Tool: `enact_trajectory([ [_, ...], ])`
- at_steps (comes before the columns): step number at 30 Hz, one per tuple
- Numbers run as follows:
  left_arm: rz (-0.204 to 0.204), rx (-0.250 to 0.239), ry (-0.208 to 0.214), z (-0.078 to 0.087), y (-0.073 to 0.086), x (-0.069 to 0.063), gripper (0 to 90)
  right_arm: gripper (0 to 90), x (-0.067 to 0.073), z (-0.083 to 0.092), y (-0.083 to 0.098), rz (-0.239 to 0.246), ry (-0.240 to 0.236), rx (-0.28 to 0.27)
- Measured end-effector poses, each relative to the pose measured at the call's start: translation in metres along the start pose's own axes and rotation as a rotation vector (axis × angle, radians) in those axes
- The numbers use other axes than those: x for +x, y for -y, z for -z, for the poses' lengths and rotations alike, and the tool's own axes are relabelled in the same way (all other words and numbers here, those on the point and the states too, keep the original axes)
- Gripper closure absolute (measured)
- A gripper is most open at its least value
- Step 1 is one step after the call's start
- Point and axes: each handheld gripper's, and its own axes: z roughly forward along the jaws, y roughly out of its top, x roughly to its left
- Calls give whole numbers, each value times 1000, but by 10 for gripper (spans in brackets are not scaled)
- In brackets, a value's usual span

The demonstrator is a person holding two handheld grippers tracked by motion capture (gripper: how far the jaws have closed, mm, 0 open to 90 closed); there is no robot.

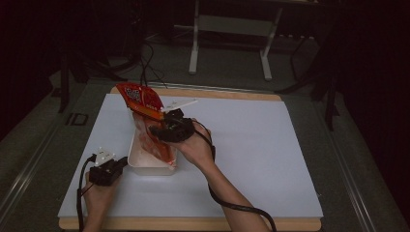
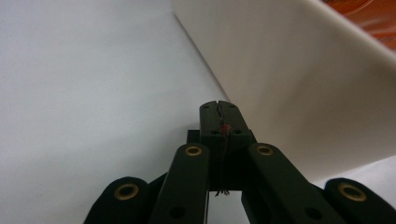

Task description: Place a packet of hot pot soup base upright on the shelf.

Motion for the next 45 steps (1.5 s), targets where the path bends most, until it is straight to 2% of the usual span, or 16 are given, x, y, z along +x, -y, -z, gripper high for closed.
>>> enact_trajectory([
  [7,-17,-9,24,-1,-2,-4,899,707,-3,-11,16,-20,8,-29],
  [14,-38,-7,37,-2,-3,-8,899,707,-4,-13,31,-62,24,-99],
  [16,-35,-8,39,-2,-3,-7,899,707,-5,-13,34,-82,25,-104],
  [20,-32,-8,39,-3,-3,-7,899,706,-3,-21,42,-81,40,-90],
  [22,-32,-7,41,-3,-3,-7,900,706,-3,-22,44,-93,39,-100],
  [28,-27,-9,37,-3,-3,-8,900,706,4,-22,49,-70,73,-122],
  [38,-20,-9,38,-3,-3,-8,900,706,7,-23,60,-76,87,-165],
  [42,-21,-9,36,-3,-3,-8,900,706,13,-24,63,-43,112,-178],
  [45,-21,-8,35,-3,-3,-8,900,706,17,-24,66,-40,117,-194],
])
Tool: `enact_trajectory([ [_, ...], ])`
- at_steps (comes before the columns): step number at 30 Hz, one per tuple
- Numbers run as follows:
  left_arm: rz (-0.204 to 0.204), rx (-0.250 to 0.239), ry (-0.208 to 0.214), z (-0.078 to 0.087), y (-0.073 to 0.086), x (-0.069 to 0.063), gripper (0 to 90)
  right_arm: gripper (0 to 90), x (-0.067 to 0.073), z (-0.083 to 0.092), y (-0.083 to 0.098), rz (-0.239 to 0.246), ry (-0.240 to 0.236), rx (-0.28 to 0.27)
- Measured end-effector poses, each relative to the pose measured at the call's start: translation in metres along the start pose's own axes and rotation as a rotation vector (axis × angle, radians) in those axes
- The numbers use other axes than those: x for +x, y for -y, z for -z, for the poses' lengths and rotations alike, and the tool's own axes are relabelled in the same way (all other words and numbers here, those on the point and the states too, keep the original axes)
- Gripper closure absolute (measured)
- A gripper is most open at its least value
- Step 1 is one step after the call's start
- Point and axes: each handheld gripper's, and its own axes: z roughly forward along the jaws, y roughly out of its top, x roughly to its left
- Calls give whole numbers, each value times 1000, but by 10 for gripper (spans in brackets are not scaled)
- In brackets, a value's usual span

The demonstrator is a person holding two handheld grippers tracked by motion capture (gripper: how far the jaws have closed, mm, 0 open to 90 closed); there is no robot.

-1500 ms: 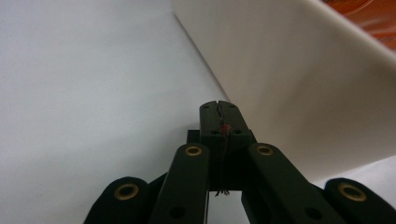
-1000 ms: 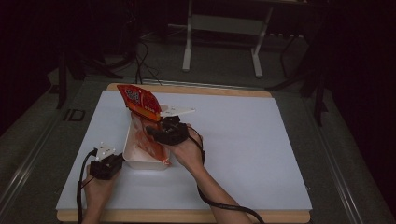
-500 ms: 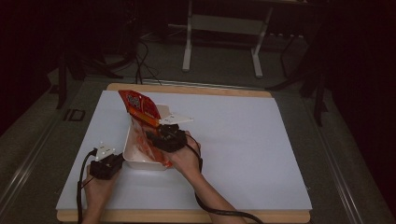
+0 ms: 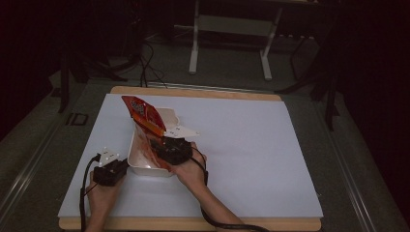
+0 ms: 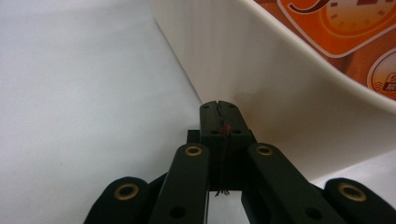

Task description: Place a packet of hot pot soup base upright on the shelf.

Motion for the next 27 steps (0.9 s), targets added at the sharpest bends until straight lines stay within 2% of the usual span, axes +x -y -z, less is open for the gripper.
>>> enact_trajectory([
  [6,-2,0,1,0,0,0,900,706,1,1,3,-1,4,-17],
  [11,0,0,-2,0,0,0,900,706,7,1,9,6,14,-51],
  [20,0,0,-1,0,0,0,900,706,4,1,13,-14,-8,-72],
  [23,0,0,-1,0,0,-1,900,707,0,0,12,-42,-17,-69],
  [27,1,0,0,0,0,0,900,706,-7,0,11,-105,-37,-67],
])
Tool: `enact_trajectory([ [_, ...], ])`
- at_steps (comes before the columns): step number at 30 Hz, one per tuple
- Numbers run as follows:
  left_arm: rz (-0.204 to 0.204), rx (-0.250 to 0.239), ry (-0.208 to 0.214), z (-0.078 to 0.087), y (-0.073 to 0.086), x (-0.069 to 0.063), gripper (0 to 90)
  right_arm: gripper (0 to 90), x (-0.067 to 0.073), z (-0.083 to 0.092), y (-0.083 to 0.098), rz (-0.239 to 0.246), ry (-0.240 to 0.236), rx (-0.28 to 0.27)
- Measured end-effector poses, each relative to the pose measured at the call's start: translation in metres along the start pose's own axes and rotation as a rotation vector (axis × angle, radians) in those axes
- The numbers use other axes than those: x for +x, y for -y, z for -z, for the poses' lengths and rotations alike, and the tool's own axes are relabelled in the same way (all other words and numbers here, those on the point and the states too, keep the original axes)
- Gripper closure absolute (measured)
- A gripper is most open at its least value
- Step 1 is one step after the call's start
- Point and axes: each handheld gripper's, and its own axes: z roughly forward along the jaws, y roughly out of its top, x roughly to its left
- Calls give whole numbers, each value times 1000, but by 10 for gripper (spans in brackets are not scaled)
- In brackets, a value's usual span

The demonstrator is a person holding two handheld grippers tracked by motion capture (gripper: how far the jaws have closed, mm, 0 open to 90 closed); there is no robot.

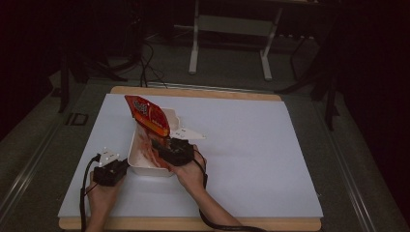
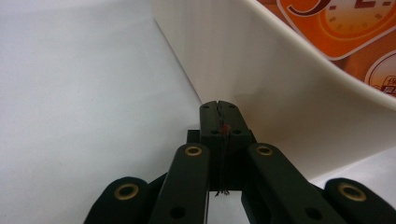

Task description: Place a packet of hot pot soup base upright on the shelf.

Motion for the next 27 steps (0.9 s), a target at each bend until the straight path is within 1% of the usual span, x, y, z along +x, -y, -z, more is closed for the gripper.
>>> enact_trajectory([
  [4,-1,0,-2,0,0,0,900,707,-2,0,3,-25,-11,-15],
  [7,1,-1,-2,0,0,0,900,707,-5,2,11,-38,-7,-33],
  [8,1,-1,-2,0,0,0,900,706,-8,4,13,-57,-7,-43],
  [9,1,-1,-3,0,0,-1,900,707,-9,5,15,-55,12,-46],
  [10,1,0,-3,0,0,-1,900,707,-8,5,15,-24,34,-40],
  [12,3,1,-3,0,0,-1,900,706,-5,4,13,28,51,-22],
  [14,2,1,-4,0,0,-1,900,706,0,4,15,79,63,-30],
  [17,3,1,-3,-1,0,-1,900,706,3,5,21,95,53,-56],
  [20,4,3,-5,0,0,-1,900,706,4,6,28,102,64,-77],
  [23,4,1,-5,0,0,-1,900,707,3,8,35,120,80,-92],
  [24,4,1,-5,0,0,-1,900,706,4,8,37,118,84,-97],
  [27,1,5,-6,0,0,-1,900,706,7,8,42,140,108,-107],
])
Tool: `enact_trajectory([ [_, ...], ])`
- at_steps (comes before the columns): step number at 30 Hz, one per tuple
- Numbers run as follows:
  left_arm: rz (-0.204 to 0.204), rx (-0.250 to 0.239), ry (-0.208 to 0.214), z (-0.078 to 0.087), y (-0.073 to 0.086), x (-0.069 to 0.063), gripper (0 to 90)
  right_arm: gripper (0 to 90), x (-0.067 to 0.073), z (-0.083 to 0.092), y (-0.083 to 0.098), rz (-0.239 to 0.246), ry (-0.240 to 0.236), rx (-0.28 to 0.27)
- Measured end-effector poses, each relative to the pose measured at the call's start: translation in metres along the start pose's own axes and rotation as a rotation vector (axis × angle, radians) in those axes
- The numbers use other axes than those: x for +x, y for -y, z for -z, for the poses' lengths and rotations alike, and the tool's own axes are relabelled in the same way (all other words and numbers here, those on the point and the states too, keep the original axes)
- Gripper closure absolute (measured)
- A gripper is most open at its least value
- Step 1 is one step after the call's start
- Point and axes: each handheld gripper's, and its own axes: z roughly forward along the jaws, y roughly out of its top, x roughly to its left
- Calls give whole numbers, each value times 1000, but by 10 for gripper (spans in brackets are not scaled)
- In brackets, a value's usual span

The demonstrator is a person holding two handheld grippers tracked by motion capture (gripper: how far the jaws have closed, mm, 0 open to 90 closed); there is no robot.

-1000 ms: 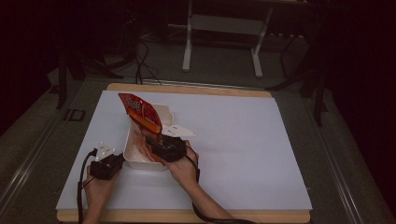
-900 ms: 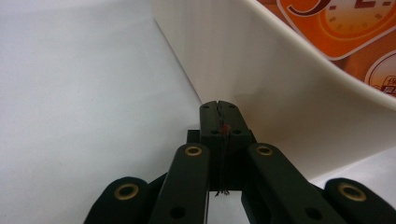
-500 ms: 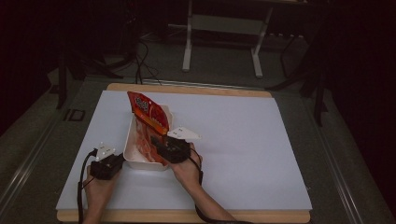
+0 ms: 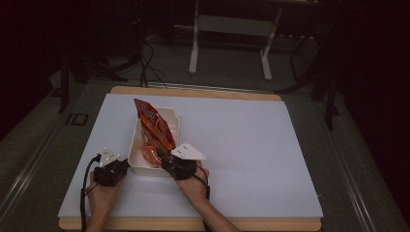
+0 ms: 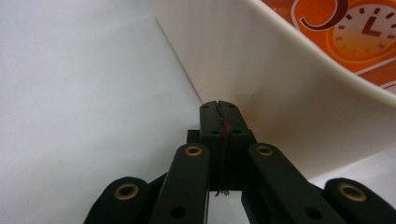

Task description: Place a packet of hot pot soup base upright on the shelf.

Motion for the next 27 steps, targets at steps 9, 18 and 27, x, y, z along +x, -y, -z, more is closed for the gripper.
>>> enact_trajectory([
  [9,4,0,-5,0,0,0,896,704,2,0,-3,53,-1,40],
  [18,10,5,-17,0,1,3,814,550,-12,0,-24,70,-117,141],
  [27,18,-2,-35,1,2,4,742,310,-12,6,-35,84,-168,191],
])
